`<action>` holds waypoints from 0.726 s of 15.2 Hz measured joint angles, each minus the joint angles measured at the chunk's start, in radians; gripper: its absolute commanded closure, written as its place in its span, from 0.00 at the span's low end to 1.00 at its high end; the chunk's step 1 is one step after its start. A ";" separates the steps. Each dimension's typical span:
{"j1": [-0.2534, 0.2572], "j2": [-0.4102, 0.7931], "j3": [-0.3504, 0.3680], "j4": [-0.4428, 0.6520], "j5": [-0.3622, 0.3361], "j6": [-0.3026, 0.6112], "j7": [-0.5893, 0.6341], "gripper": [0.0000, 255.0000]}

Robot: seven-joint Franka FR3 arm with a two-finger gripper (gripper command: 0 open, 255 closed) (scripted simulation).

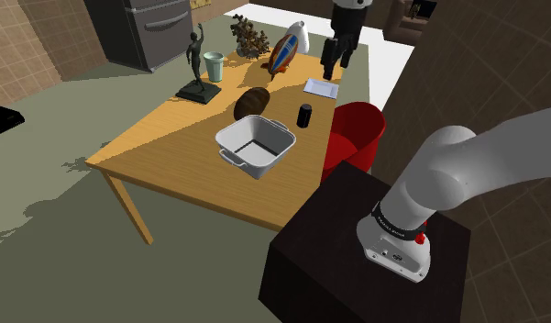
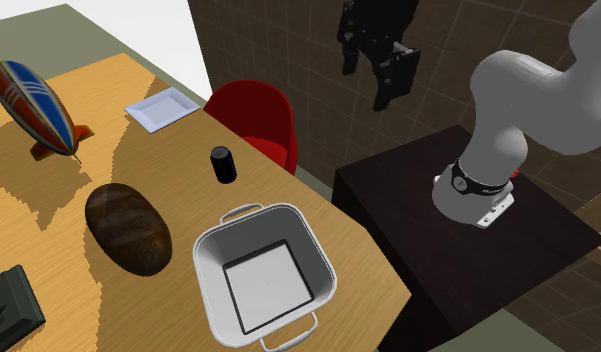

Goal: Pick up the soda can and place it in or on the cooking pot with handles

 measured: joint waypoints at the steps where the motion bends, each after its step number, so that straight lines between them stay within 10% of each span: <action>1: -0.006 0.025 -0.018 -0.002 -0.007 0.030 -0.013 0.00; 11: -0.047 0.293 -0.179 0.002 -0.025 0.318 -0.140 0.00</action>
